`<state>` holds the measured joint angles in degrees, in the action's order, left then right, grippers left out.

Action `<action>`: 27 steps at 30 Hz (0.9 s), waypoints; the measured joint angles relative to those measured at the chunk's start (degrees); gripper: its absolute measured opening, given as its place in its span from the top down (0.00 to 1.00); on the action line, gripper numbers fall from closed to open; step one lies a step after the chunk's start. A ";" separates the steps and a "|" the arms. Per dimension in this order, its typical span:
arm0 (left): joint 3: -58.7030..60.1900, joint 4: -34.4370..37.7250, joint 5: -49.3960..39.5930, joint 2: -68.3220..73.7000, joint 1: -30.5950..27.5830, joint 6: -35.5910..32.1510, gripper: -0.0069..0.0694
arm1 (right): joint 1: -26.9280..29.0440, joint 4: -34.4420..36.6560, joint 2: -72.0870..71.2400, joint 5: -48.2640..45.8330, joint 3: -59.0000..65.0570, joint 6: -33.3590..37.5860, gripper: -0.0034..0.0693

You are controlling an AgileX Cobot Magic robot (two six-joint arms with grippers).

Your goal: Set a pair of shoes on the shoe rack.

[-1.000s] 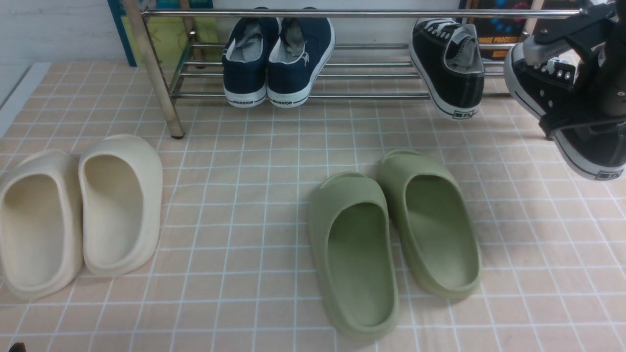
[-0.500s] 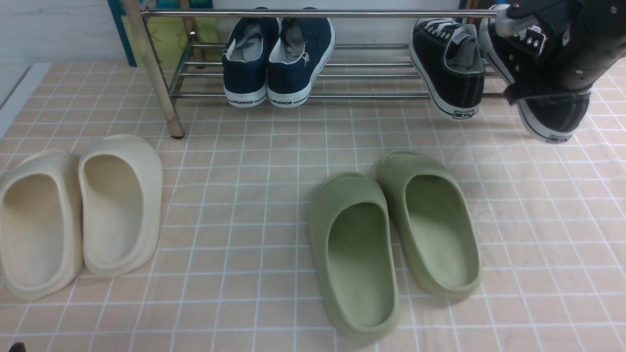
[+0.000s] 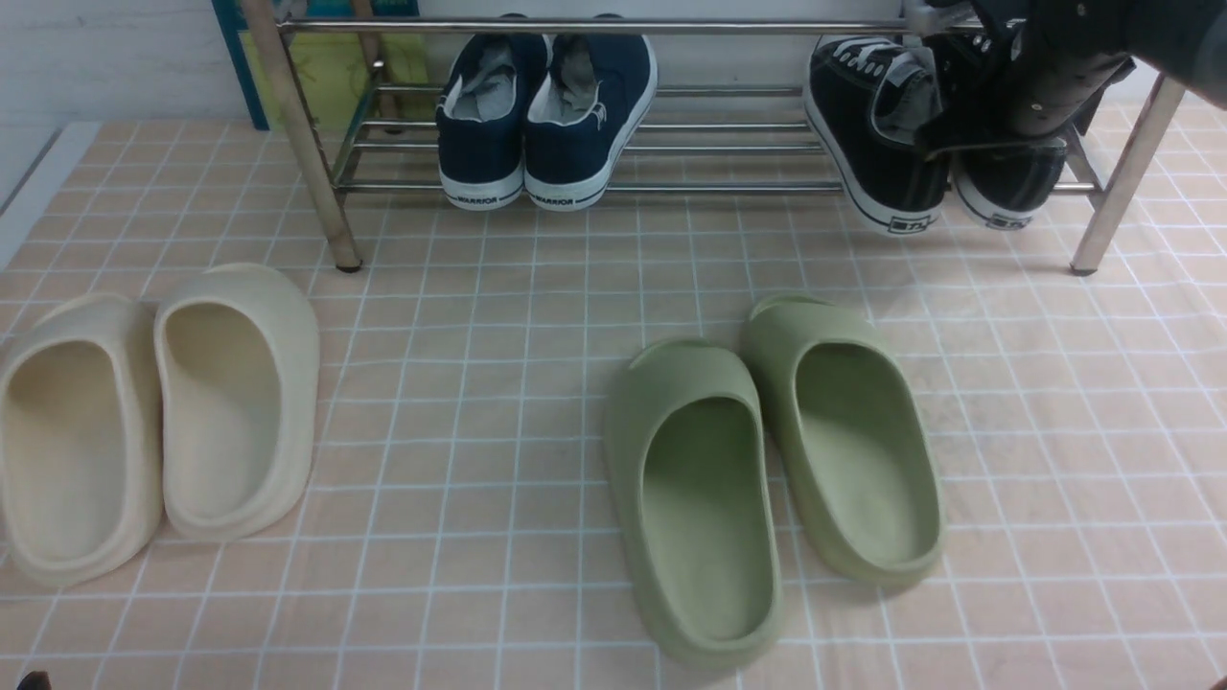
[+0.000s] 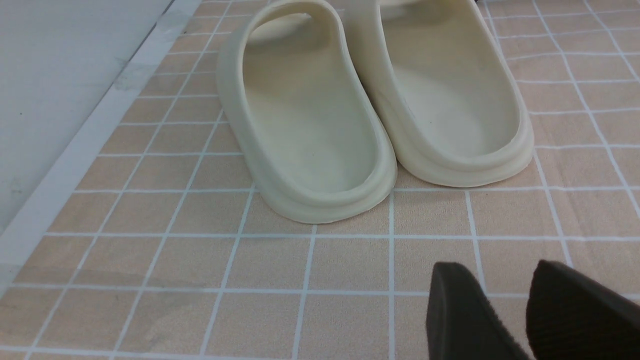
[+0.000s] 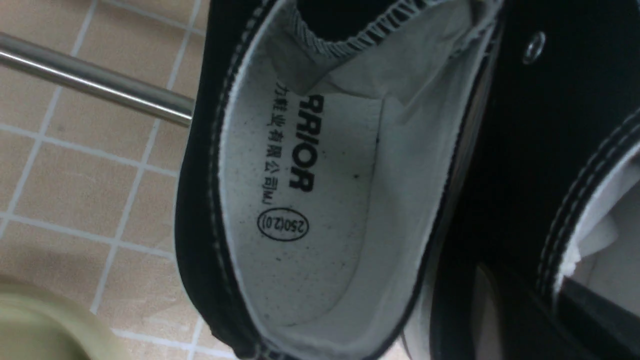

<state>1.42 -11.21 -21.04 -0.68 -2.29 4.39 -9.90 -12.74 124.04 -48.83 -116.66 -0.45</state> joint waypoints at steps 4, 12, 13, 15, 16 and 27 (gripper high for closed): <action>0.00 0.00 0.00 0.00 0.00 0.00 0.60 | 0.00 -0.88 0.57 1.35 -0.96 0.00 0.74; 0.00 -0.06 0.00 0.00 0.00 0.00 0.60 | 0.00 1.10 -3.85 -11.64 -6.17 0.45 0.28; 0.00 -0.06 0.00 0.00 0.00 0.00 0.60 | 0.00 1.23 -4.12 -11.64 -6.17 0.45 0.27; 0.00 -0.06 0.00 0.00 0.00 0.00 0.60 | -0.05 3.31 -8.20 -17.67 -6.70 2.98 0.25; 0.00 -0.06 0.00 0.00 0.00 0.00 0.60 | -0.16 4.03 -9.74 -19.66 -6.71 4.07 0.25; 0.00 -0.06 0.00 0.00 0.00 -0.01 0.60 | -0.24 19.14 -28.34 -23.02 3.84 11.29 0.62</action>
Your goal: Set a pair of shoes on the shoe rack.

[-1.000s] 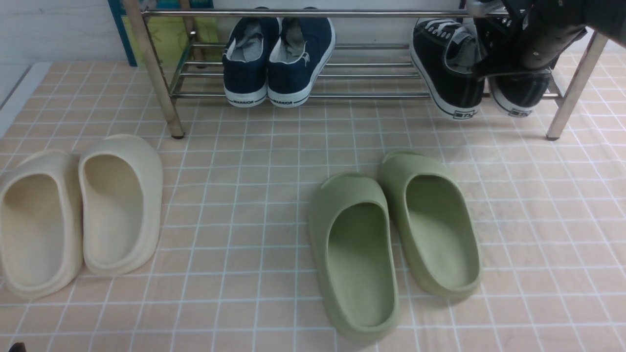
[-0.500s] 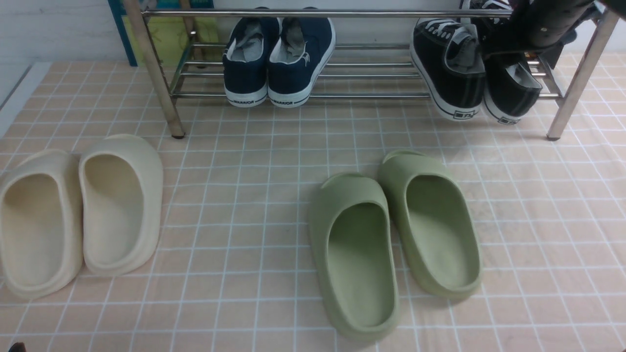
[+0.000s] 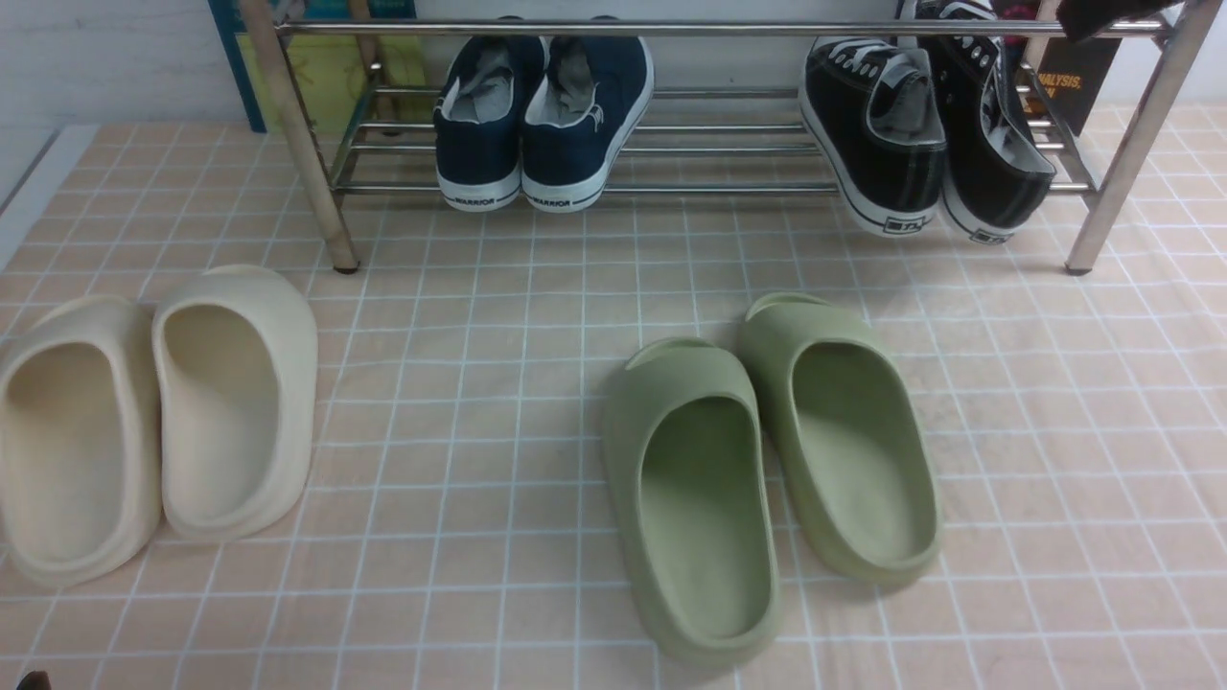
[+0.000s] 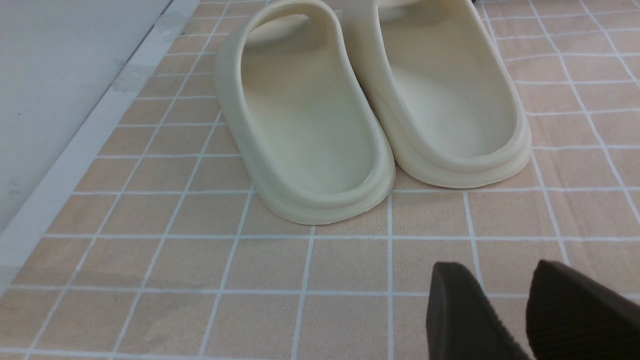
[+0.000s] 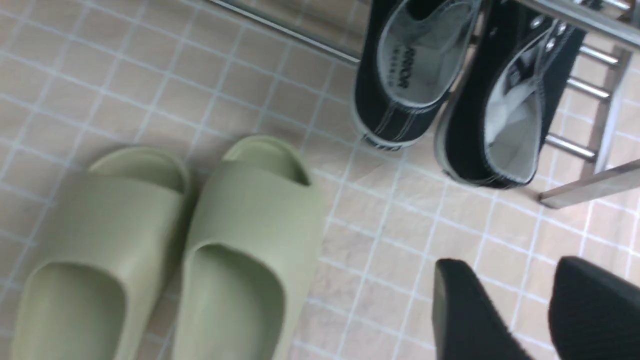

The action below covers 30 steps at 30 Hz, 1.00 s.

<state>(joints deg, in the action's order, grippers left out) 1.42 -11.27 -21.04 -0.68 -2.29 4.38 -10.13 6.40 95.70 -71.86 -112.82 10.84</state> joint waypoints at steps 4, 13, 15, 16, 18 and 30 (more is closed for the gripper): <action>0.00 0.00 0.00 0.00 0.00 0.00 0.60 | 0.00 4.25 -9.79 -0.05 11.56 2.76 0.82; 0.00 0.00 0.00 0.00 0.00 0.00 0.60 | 0.00 5.39 -40.57 6.55 42.33 3.01 0.98; 0.00 0.00 0.00 0.00 0.00 0.00 0.60 | 0.00 5.60 -47.02 10.43 47.60 2.37 0.98; 0.00 0.00 0.00 0.00 0.00 0.00 0.60 | 0.00 5.68 -49.66 11.51 49.10 2.20 0.98; 0.00 0.00 0.00 0.00 0.00 0.00 0.60 | 0.00 5.73 -55.68 14.94 53.64 2.16 0.98; 0.00 0.00 0.00 0.00 0.00 0.00 0.60 | 0.00 4.84 -69.33 19.16 67.40 0.46 0.98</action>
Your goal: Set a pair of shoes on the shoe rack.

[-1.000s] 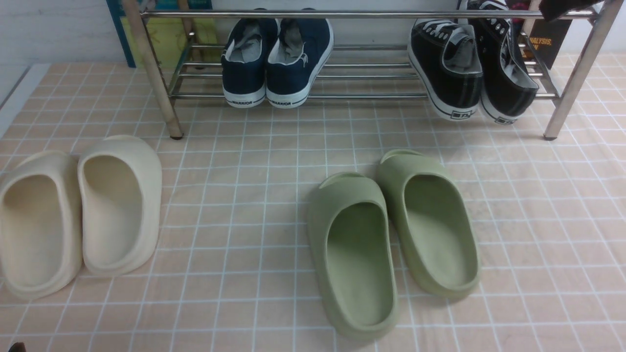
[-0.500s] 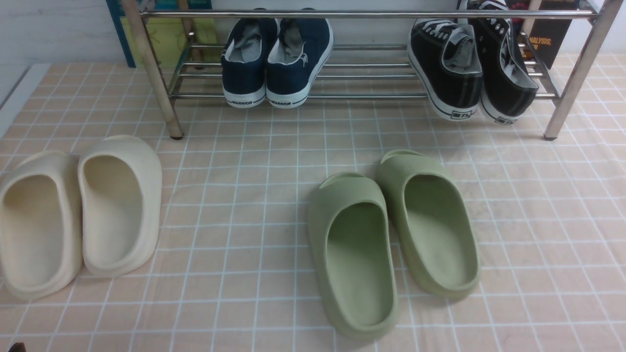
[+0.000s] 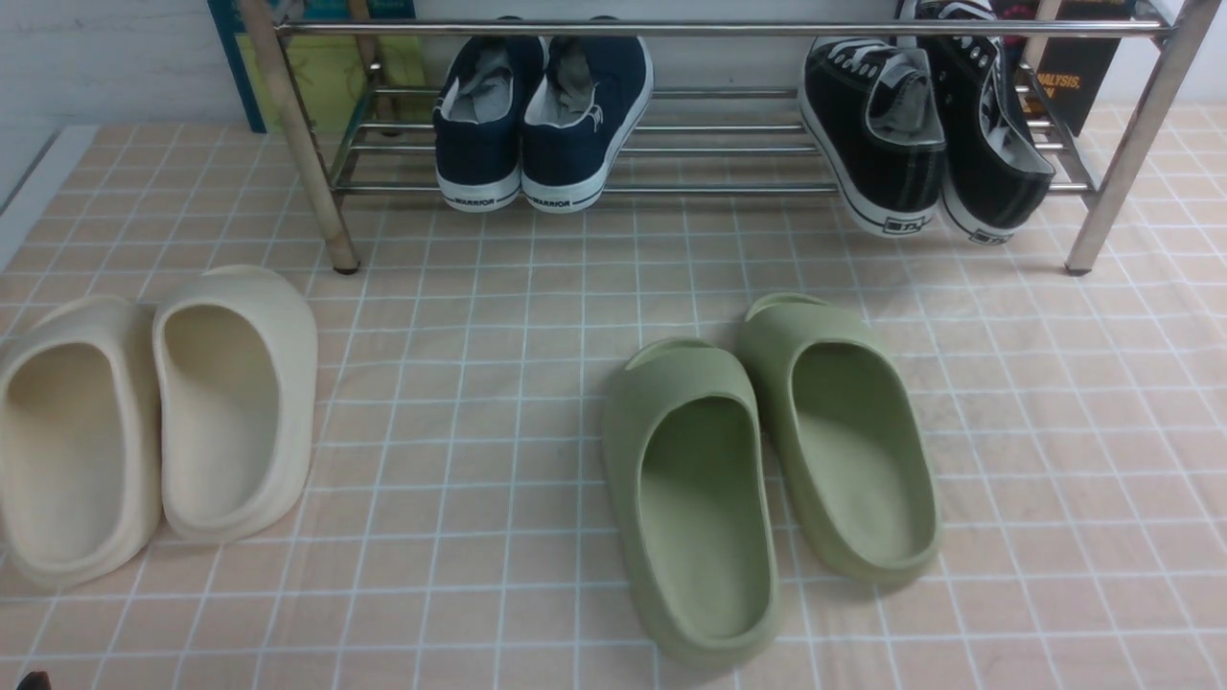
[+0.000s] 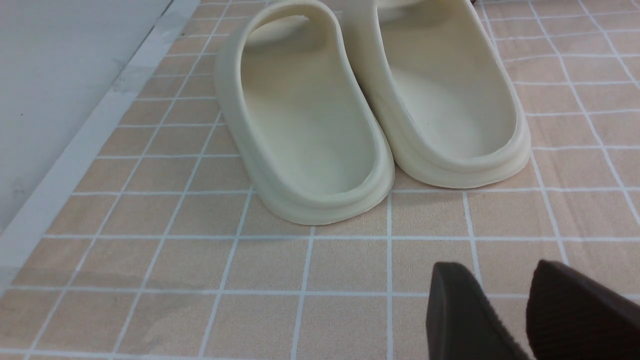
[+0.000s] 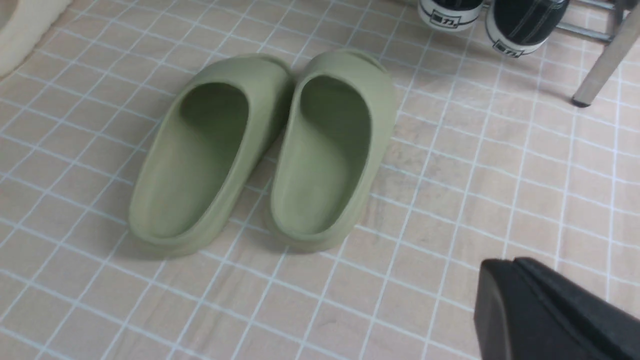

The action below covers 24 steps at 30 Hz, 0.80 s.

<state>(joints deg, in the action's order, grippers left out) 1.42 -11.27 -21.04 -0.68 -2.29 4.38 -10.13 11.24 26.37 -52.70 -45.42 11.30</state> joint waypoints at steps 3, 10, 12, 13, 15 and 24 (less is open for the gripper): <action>0.00 0.00 0.00 0.00 0.00 0.00 0.60 | 0.00 -1.27 -0.99 2.59 0.05 -1.36 0.98; 0.00 0.00 0.00 0.00 0.00 0.00 0.60 | 0.00 -1.55 -1.19 9.72 0.15 -1.55 0.98; 0.00 0.00 0.00 0.00 0.00 0.00 0.60 | 0.00 -1.82 -1.19 12.65 1.38 -1.55 0.98; 0.00 0.00 0.00 0.00 0.00 0.00 0.60 | 0.00 -1.87 -1.19 13.52 1.84 -1.55 0.98; 0.00 0.00 0.00 0.00 0.00 0.00 0.60 | 0.00 -2.06 -2.33 20.05 6.57 -1.63 0.98; 0.00 0.00 0.00 0.00 0.00 -0.05 0.60 | 4.15 -11.68 -15.64 44.83 30.09 -15.66 0.98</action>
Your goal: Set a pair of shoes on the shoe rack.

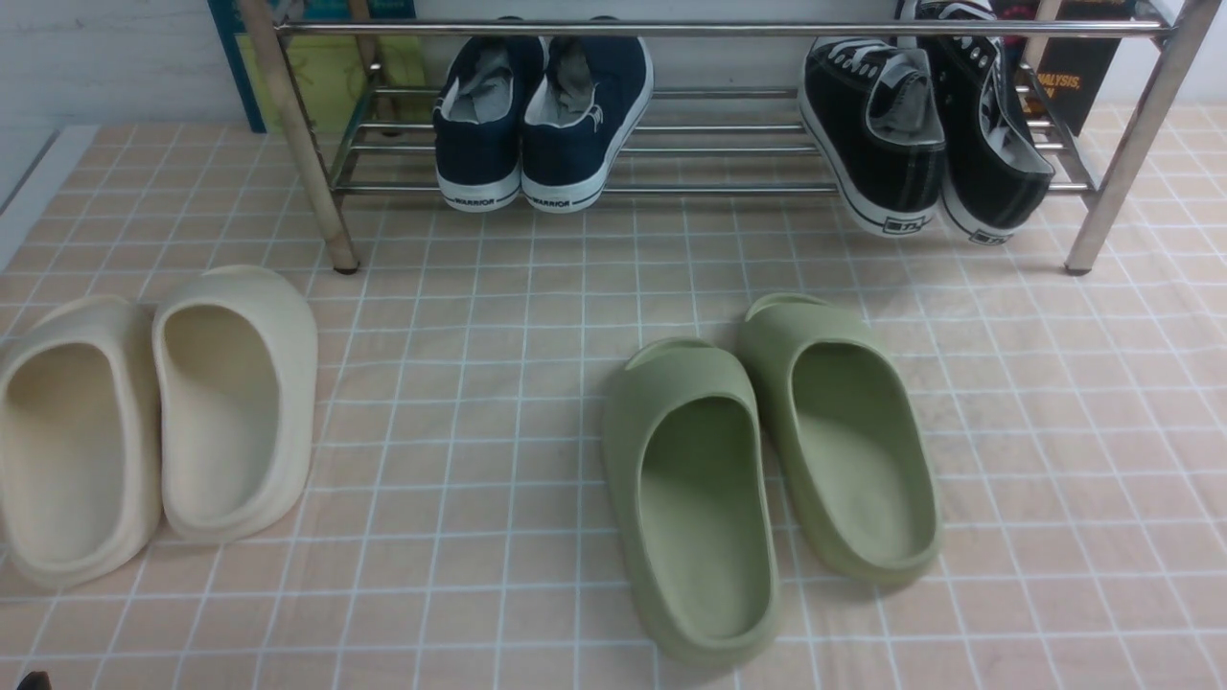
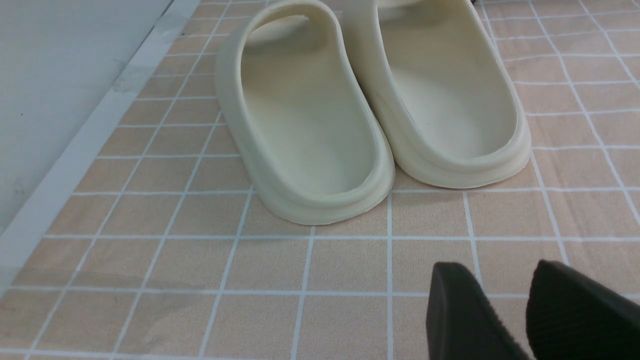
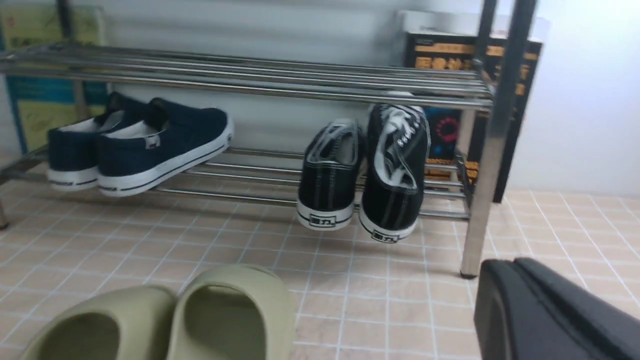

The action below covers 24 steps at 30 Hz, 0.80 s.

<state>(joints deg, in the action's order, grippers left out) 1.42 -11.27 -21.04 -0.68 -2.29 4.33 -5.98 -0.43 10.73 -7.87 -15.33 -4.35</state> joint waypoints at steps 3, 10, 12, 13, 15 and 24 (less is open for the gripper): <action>0.00 0.00 0.00 0.00 0.00 0.00 0.60 | 3.92 -2.95 -3.66 1.40 6.06 -5.72 0.98; 0.00 0.00 -0.05 0.00 0.00 0.00 0.60 | 8.59 -6.14 -11.07 -1.17 16.61 -8.57 0.98; 0.00 0.00 -0.05 0.00 0.00 0.00 0.60 | 8.59 -6.09 -11.26 -3.80 16.68 -8.57 0.98; 0.00 0.00 -0.05 0.00 0.00 0.00 0.60 | 8.59 -6.09 -11.26 -4.90 16.68 -8.57 0.98; 0.00 0.00 -0.05 0.00 0.00 0.00 0.60 | 8.59 -6.09 -11.26 -6.90 16.68 -8.57 0.98; 0.00 0.00 -0.05 0.00 0.00 0.00 0.60 | 8.59 -5.72 -11.26 -12.55 16.41 -8.57 0.98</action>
<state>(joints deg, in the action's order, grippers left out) 1.42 -11.27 -21.09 -0.68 -2.29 4.33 2.61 -6.15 -0.53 -20.42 1.08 -12.92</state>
